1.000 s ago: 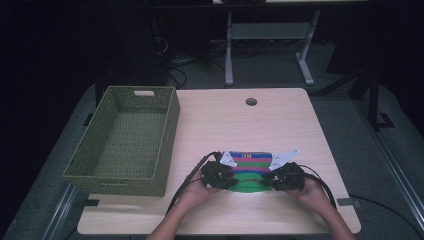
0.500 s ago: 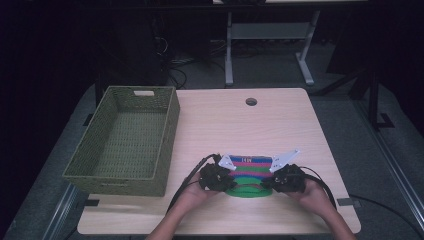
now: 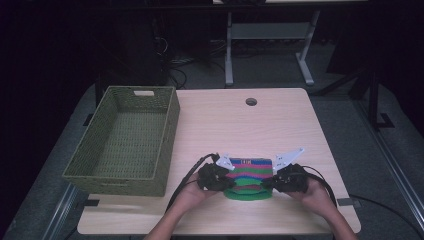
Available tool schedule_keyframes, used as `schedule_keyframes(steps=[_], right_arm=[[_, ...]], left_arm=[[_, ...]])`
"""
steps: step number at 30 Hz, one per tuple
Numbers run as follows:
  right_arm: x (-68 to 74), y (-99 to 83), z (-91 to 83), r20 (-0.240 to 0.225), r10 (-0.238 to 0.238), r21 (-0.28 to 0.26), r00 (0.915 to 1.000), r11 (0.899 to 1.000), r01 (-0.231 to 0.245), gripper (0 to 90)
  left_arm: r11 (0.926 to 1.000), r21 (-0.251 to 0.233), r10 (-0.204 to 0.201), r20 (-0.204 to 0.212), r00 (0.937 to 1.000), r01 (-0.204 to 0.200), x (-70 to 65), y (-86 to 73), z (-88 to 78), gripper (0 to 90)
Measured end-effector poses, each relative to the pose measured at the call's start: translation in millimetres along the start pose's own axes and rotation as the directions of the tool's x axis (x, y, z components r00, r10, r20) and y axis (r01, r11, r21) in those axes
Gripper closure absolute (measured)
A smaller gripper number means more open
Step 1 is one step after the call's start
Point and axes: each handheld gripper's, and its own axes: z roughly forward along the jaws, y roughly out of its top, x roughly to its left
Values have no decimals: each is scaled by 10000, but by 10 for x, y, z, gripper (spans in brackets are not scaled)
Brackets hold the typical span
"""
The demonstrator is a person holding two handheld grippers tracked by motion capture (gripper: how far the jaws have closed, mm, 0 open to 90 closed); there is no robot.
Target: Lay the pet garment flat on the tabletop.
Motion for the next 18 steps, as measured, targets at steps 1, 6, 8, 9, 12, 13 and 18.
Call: schedule_keyframes(steps=[1, 6, 8, 9, 12, 13, 18], right_arm=[[5, 1, -3, -14, 46, -10, 10000, 10000, -46, 840], [10, 4, -20, -36, -92, -37, 10000, 10000, 92, 843], [21, 3, -31, -101, 8, -95, 9999, 10000, -9, 843], [14, 0, -37, -79, -84, -111, 9999, 9999, 83, 844], [27, -1, -61, -153, 38, -209, 9999, 9998, -41, 845], [23, -2, -69, -125, -55, -236, 9999, 9997, 52, 846], [35, 1, -95, -191, -125, -378, 9997, 9992, 118, 846]], left_arm=[[10000, 16, -5, -10, 10000, 5, -3, 0, 5, 836], [10000, -58, 80, -16, 10000, -80, -16, 7, -20, 855], [9998, -101, 160, 1, 9999, -160, -12, 7, -47, 858], [9998, -183, 94, 11, 10000, -94, -21, 8, -54, 859], [9994, -296, 153, 14, 9999, -153, -35, 9, -77, 861], [9994, -267, 209, 14, 9998, -209, -38, 9, -87, 862], [9989, -363, 285, 1, 9996, -285, -57, 16, -143, 863]])
